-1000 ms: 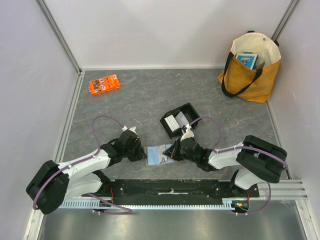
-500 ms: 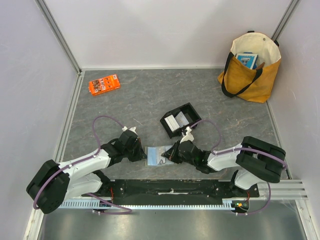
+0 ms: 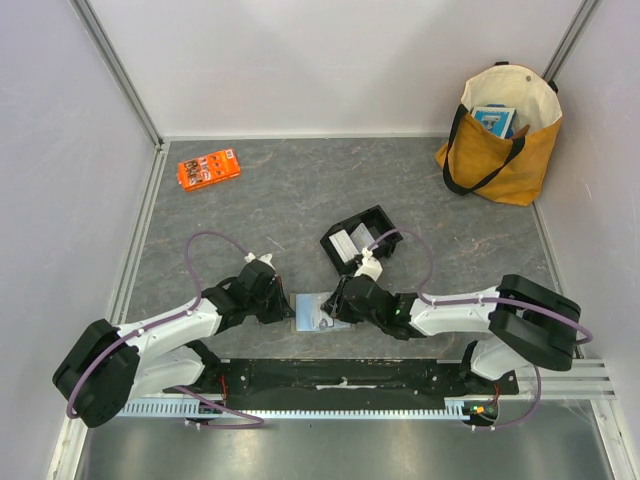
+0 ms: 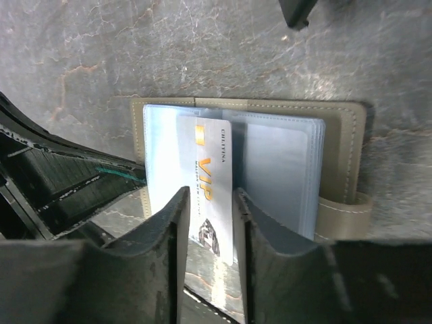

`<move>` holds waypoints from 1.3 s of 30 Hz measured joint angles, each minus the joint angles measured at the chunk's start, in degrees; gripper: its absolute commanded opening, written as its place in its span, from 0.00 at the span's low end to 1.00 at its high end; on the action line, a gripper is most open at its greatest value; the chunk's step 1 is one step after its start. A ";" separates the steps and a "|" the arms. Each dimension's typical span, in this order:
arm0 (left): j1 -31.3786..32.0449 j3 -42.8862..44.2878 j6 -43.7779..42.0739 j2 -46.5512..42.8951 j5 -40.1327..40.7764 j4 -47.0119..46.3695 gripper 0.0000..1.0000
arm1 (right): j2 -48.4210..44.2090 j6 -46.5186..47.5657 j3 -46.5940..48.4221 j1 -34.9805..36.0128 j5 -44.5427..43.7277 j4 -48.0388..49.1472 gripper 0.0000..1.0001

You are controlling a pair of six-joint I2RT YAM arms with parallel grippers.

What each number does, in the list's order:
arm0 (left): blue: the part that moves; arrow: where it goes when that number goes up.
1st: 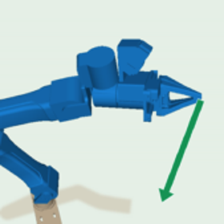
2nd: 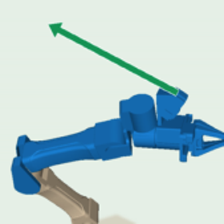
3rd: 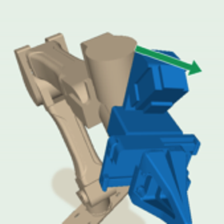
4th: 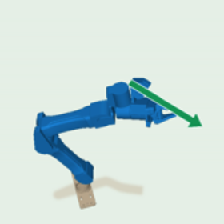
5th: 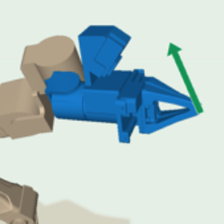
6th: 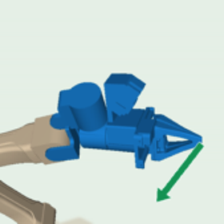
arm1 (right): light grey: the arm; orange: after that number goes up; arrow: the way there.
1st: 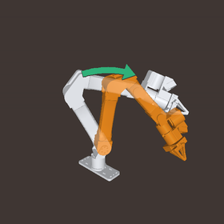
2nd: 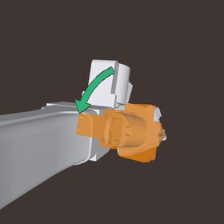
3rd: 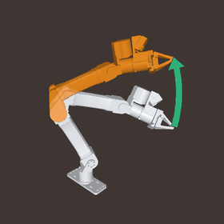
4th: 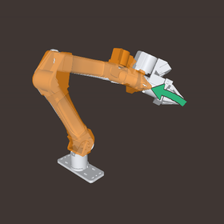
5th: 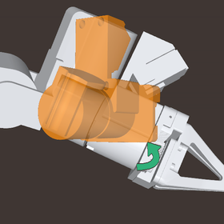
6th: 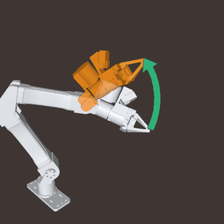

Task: Put the credit cards into the card holder
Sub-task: Insert the credit card into the card holder.

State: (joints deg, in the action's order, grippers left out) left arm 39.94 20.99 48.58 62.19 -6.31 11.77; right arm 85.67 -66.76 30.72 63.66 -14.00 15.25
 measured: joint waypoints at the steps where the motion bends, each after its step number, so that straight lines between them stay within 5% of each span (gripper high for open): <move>1: 0.00 0.00 0.00 0.00 -0.04 -0.04 0.02 | -0.66 0.72 0.44 0.07 -0.50 -1.40 0.44; 12: 0.00 0.00 -0.02 0.00 -0.28 -0.11 0.02 | -0.66 6.38 5.11 0.15 -2.01 -9.90 0.47; 31: 0.00 0.00 -0.02 0.00 -0.33 -0.17 0.02 | 5.60 7.17 6.73 0.26 8.02 -0.39 0.44; 39: 0.00 0.00 -0.02 -0.11 -0.33 -0.17 0.02 | 1.92 7.91 6.71 0.28 4.37 -3.89 0.46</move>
State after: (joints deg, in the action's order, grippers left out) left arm 39.94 20.99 48.56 62.08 -6.63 11.60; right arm 87.59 -58.85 37.43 63.94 -9.63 11.35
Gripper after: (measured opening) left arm 0.022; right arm 0.456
